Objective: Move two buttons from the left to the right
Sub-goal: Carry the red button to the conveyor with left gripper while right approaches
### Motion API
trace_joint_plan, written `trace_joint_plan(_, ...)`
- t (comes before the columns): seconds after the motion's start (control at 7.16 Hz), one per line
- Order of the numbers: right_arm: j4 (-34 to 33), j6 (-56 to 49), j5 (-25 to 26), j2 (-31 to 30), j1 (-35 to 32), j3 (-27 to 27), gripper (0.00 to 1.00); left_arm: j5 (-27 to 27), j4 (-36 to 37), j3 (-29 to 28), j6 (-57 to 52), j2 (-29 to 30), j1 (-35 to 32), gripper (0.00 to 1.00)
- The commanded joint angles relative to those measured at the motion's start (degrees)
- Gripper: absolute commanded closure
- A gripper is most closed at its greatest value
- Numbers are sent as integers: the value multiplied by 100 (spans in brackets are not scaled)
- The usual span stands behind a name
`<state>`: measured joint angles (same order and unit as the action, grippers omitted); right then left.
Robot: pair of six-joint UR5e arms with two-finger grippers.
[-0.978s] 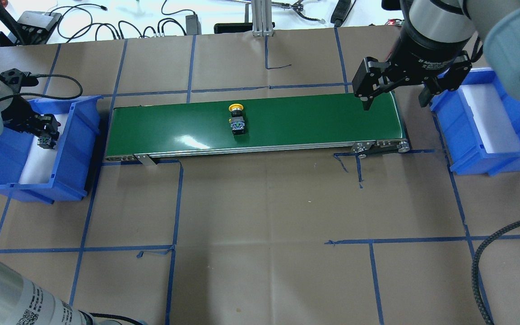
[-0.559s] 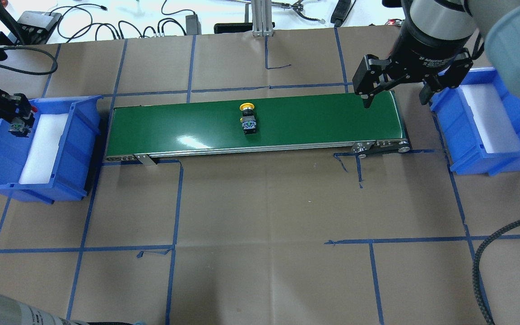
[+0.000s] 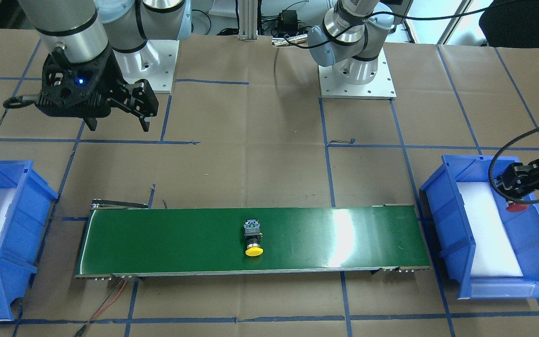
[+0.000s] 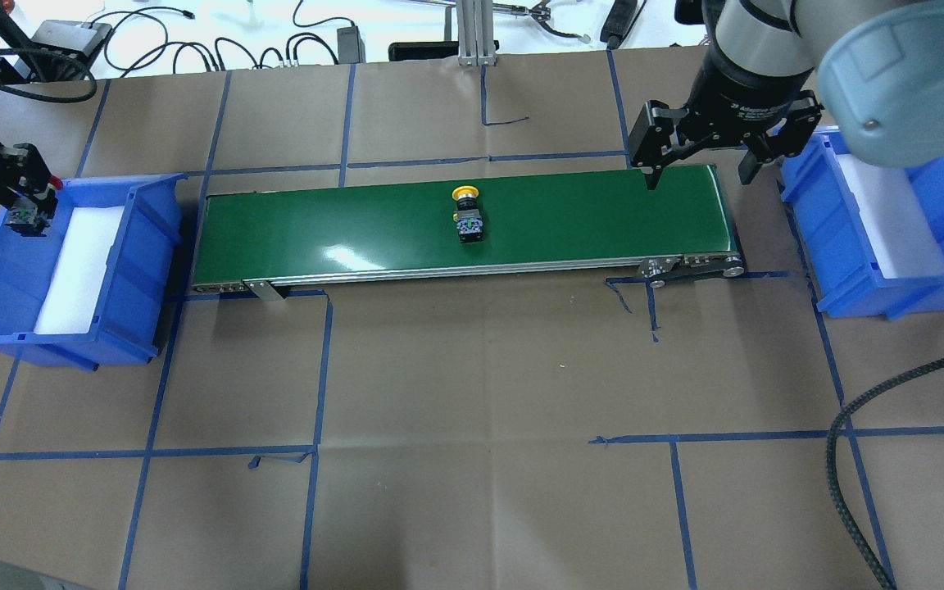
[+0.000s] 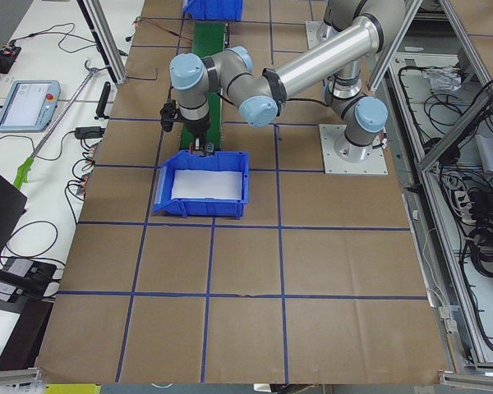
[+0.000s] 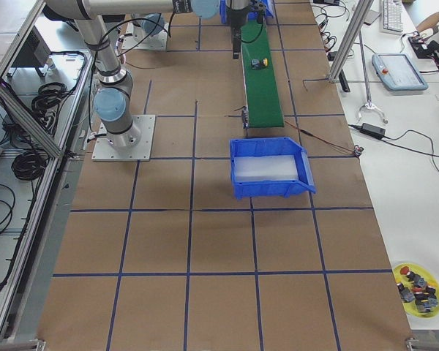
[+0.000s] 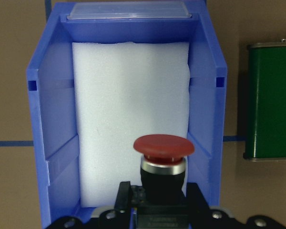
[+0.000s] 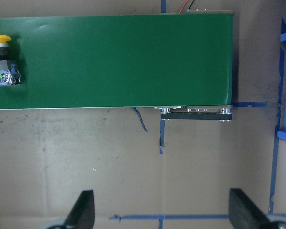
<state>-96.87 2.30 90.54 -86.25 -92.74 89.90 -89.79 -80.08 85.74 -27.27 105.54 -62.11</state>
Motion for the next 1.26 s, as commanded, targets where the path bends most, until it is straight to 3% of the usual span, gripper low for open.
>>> trace_joint_plan(0.0, -874, 8, -19, 686, 11, -104, 0, -12, 45, 48, 1026, -16, -816, 89)
trace_joint_plan(0.42, -1753, 95, -89, 1118, 2, -96, 0, -12, 98, 92, 1908, 98, -1671, 89)
trace_joint_plan(0.84, -1879, 113, -98, 1620, -33, -104, 0, 5, 317, 319, 2103, 238, -1813, 89)
trace_joint_plan(1.12, -2020, 139, -98, 1638, -33, -52, 0, 5, 1131, 697, 2051, 518, -1822, 89)
